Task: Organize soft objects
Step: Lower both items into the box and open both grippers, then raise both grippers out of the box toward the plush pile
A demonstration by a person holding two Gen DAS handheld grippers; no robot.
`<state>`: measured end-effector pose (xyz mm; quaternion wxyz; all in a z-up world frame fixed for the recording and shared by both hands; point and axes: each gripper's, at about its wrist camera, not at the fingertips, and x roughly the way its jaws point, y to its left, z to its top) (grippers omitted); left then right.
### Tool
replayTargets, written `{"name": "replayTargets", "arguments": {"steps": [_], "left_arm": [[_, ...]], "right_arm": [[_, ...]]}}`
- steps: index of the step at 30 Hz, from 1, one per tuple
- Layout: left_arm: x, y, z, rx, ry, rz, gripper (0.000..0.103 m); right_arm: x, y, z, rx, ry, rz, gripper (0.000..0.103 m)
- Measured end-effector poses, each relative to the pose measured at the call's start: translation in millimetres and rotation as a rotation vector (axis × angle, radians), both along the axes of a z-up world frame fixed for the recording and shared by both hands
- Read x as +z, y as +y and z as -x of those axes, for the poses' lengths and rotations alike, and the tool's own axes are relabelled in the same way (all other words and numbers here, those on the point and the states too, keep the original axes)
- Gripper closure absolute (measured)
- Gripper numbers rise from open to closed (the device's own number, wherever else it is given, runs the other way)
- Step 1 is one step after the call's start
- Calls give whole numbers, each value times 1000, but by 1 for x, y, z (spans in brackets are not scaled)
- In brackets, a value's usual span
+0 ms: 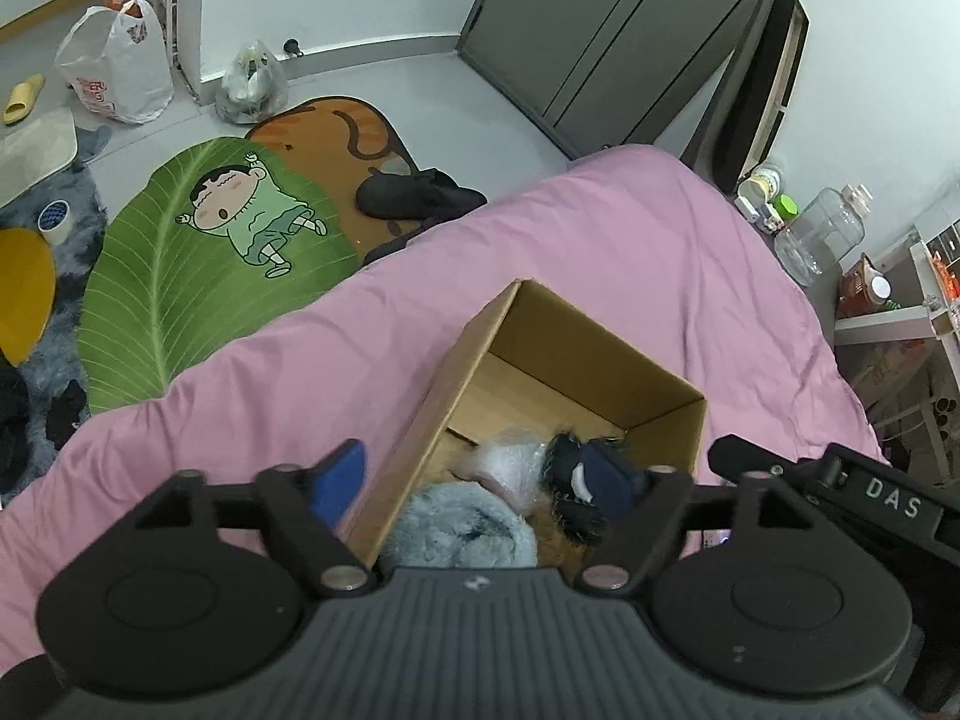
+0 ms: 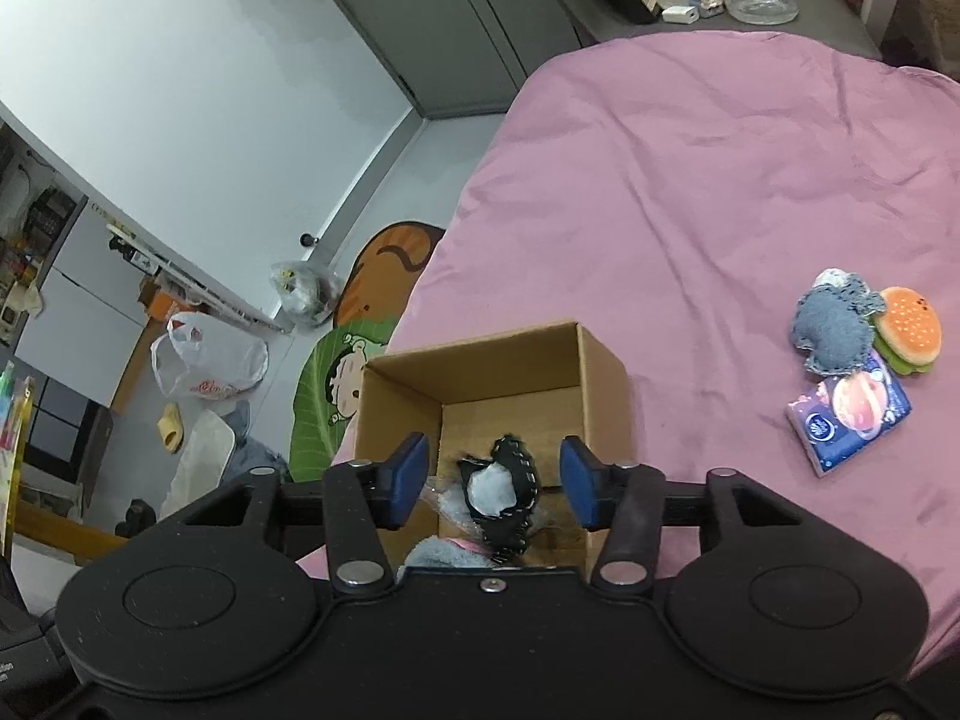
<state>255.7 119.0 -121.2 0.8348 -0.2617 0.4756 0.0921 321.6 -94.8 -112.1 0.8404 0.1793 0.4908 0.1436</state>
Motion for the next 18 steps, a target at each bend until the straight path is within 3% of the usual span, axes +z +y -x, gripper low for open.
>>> {"name": "replayTargets", "arguments": {"steps": [9, 18], "left_arm": [[11, -9, 13, -29, -11, -16, 6], [23, -19, 33, -56, -32, -57, 0]], "right_arm": [[5, -18, 23, -36, 9, 10, 52], [15, -25, 50, -33, -35, 20, 38]]}}
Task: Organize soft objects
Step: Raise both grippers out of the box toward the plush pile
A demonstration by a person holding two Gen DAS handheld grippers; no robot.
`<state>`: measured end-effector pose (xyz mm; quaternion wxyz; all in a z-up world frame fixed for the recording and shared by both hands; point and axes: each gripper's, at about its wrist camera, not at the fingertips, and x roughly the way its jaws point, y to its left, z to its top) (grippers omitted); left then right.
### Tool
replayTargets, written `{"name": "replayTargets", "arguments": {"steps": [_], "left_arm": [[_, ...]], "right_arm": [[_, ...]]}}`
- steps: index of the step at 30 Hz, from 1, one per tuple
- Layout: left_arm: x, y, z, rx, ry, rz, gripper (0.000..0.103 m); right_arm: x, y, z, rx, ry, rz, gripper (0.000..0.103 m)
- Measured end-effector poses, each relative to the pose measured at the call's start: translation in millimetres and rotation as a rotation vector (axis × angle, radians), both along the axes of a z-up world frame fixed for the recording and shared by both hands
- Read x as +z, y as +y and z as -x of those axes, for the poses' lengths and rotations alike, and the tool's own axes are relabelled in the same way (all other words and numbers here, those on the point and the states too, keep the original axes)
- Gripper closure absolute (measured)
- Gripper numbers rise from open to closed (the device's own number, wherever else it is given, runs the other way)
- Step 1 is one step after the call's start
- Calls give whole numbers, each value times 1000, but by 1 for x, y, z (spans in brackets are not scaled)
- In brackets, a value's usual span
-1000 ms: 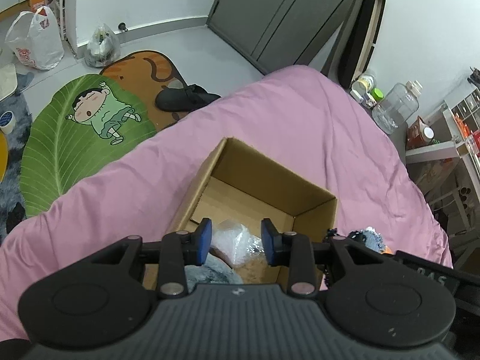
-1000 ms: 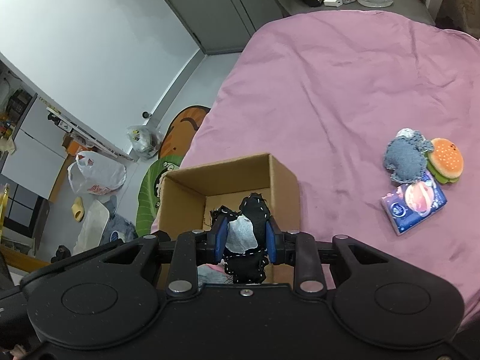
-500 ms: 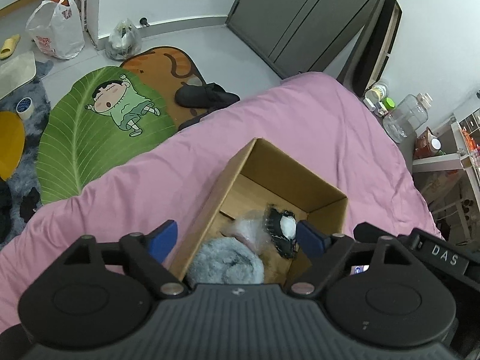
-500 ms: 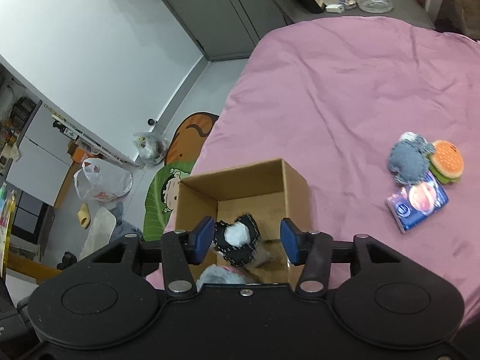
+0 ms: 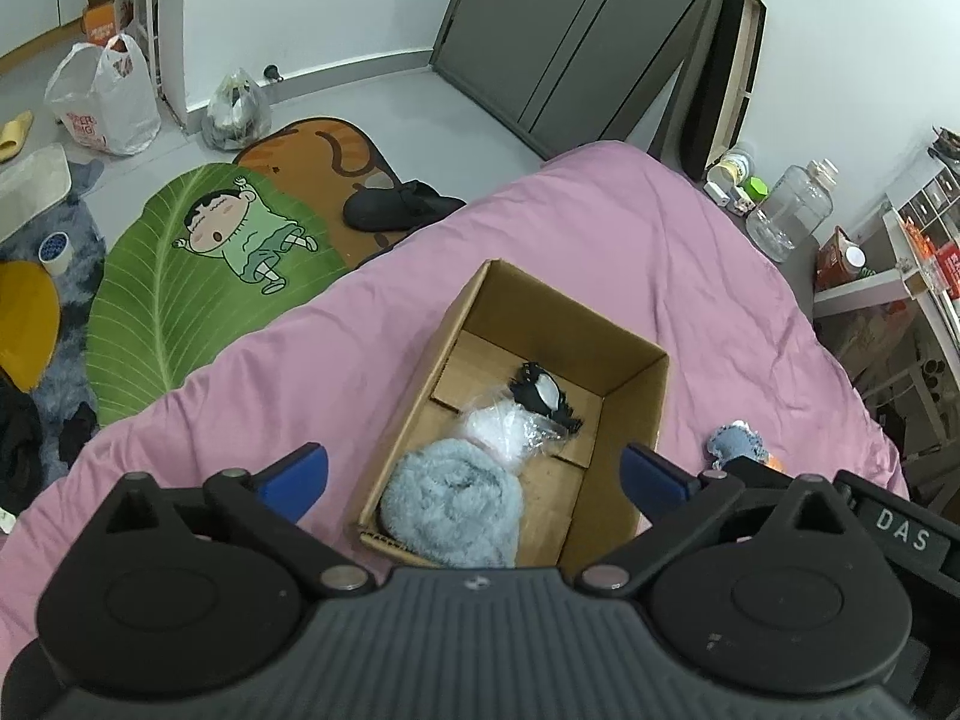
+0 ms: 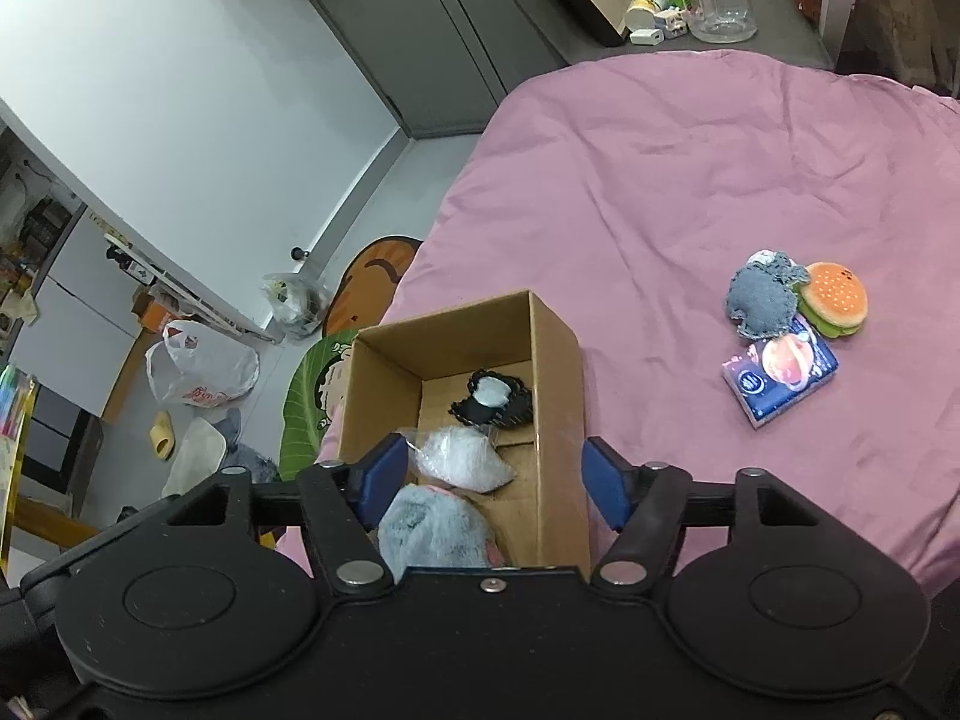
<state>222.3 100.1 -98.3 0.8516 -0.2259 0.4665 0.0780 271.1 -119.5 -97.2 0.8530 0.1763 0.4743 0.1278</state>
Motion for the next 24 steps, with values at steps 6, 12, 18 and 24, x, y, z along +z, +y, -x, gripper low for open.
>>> {"name": "replayTargets", "arguments": {"steps": [6, 12, 18, 24], "left_arm": [[9, -6, 12, -19, -13, -35, 0], [18, -15, 23, -30, -31, -34, 0], [26, -31, 33, -48, -37, -59, 0], [36, -50, 40, -68, -27, -90, 0]], "right_arm": [[2, -9, 15, 6, -10, 23, 30], [13, -19, 28, 30, -44, 19, 18], [20, -35, 39, 63, -69, 13, 8], [24, -57, 47, 81, -80, 18, 2]]}}
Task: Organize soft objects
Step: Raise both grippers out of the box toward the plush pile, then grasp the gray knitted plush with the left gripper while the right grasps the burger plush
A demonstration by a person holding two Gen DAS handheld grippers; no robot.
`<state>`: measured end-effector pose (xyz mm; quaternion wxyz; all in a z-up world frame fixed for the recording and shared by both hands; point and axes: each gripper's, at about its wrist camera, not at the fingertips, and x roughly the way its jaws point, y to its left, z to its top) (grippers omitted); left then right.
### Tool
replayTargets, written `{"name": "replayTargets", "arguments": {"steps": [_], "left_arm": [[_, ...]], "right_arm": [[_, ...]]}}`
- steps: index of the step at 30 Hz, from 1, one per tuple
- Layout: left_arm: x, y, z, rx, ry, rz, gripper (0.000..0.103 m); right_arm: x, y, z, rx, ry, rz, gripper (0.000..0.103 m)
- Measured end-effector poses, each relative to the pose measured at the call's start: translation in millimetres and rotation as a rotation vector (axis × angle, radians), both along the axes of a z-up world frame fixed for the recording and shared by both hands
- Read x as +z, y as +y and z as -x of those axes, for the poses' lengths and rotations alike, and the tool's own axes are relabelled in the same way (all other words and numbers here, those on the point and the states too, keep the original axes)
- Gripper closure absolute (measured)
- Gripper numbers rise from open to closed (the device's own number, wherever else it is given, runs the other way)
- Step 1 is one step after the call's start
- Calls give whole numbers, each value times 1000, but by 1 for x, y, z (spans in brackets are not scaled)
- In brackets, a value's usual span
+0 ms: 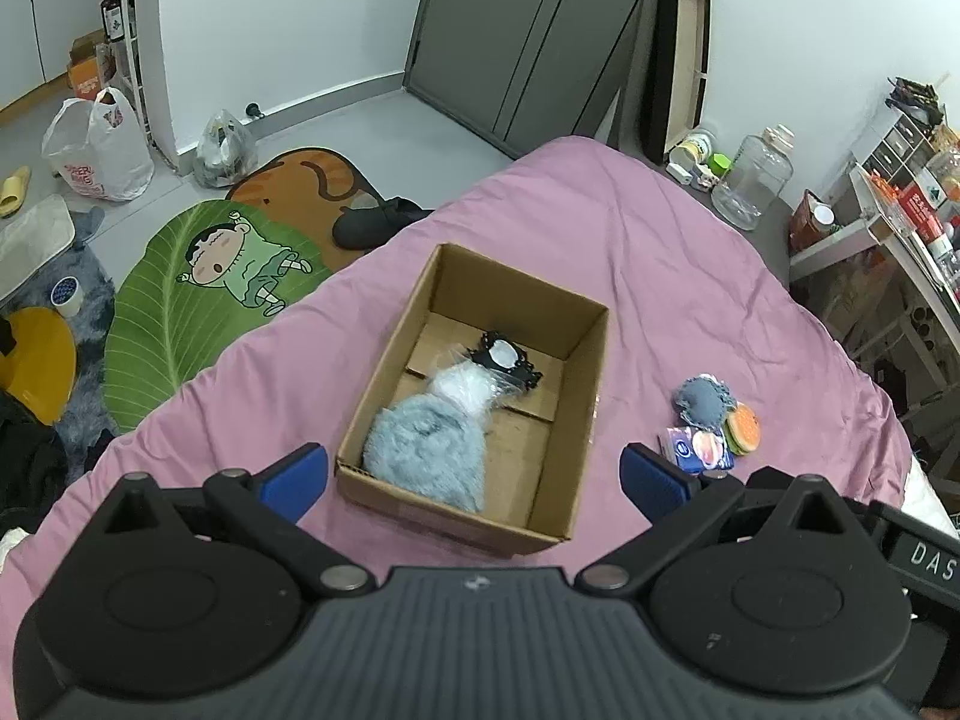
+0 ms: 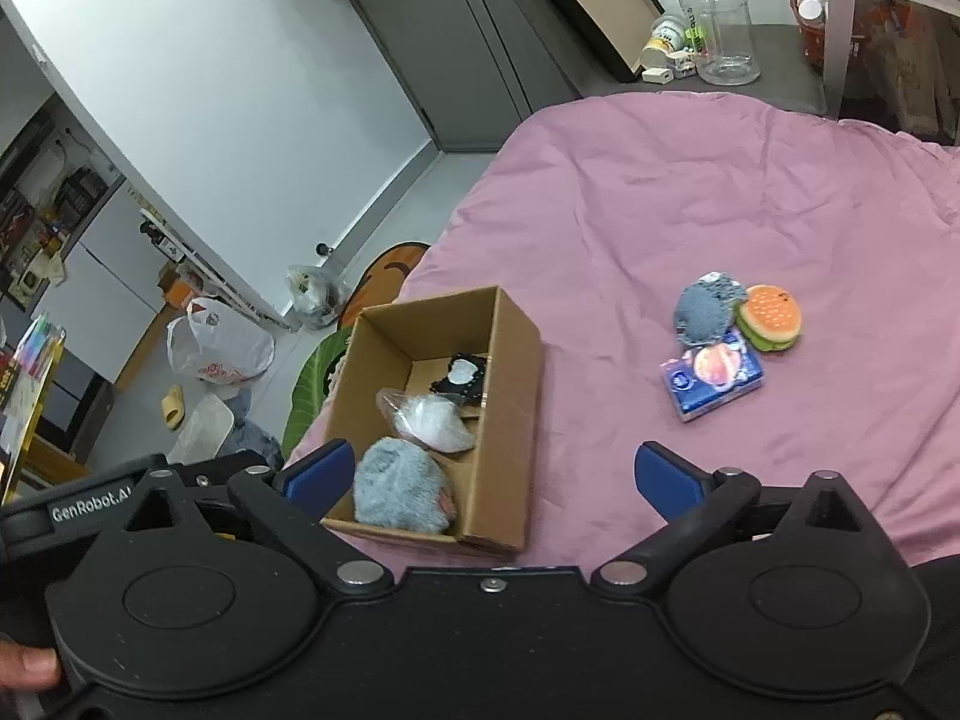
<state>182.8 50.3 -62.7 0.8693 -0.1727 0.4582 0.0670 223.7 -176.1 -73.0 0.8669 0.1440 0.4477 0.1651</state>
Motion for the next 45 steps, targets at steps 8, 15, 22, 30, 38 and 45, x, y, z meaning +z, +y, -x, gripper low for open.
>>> {"name": "replayTargets", "arguments": {"steps": [8, 15, 22, 30, 38, 45], "left_arm": [[6, -21, 5, 0, -1, -19, 0], [11, -39, 6, -9, -13, -26, 0], [13, -56, 3, -17, -30, -15, 0], [12, -78, -6, -27, -37, -12, 1], [8, -101, -20, -45, -31, -22, 1], [2, -124, -34, -71, -12, -40, 1]], "right_arm": [[4, -34, 8, -14, -19, 17, 1], [6, -58, 12, -21, -32, 28, 1], [7, -77, 13, -24, -51, 47, 1], [4, -105, 8, -52, -59, 42, 1], [-8, -129, -3, -78, -47, 18, 1], [-18, -144, -17, -79, -30, -2, 2]]}}
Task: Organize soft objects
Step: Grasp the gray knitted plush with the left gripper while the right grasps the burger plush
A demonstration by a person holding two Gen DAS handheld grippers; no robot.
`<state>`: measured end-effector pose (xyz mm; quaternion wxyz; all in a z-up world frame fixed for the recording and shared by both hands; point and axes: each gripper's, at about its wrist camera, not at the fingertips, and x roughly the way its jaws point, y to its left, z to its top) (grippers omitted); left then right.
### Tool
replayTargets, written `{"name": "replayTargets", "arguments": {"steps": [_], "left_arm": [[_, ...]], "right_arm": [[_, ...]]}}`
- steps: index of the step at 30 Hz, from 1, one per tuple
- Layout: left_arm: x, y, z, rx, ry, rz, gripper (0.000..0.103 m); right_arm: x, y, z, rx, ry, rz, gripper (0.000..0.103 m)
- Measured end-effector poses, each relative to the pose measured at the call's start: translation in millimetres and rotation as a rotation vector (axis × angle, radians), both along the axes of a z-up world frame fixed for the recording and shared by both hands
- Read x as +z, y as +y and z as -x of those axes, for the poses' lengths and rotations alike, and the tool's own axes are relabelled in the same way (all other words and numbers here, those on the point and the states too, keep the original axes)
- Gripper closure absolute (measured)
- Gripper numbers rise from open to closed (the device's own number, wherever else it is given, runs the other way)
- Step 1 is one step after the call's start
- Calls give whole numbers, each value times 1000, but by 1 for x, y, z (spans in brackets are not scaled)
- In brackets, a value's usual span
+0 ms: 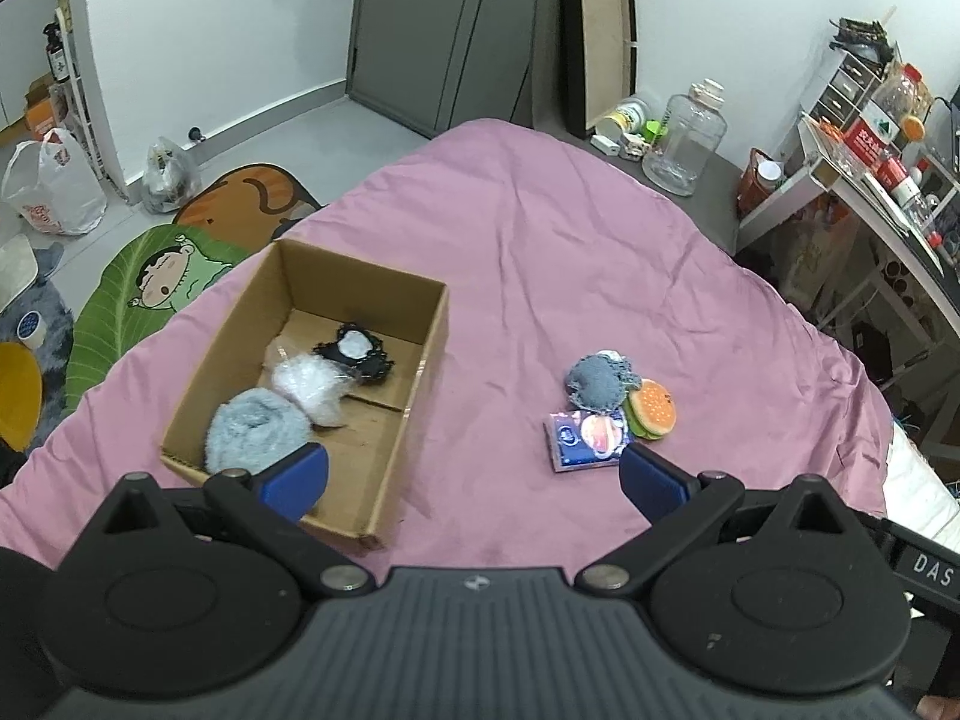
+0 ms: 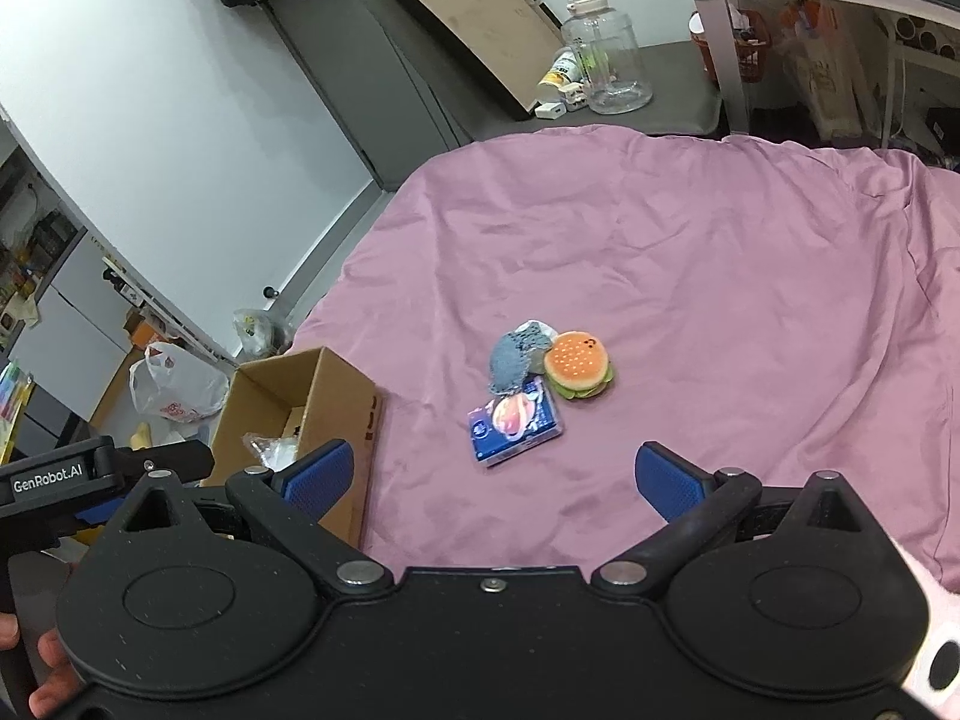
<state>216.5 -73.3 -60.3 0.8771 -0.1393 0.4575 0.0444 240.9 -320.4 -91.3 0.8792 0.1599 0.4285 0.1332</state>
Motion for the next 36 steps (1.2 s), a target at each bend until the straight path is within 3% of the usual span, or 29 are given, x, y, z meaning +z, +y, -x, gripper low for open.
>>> {"name": "replayTargets", "arguments": {"steps": [18, 36], "left_arm": [[-26, -46, -43, -27, 31, -4, 1], [-74, -72, -112, -74, 61, 33, 8]], "right_arm": [[-26, -34, -33, -25, 51, -25, 9], [-68, -30, -93, -26, 155, -15, 23]]}}
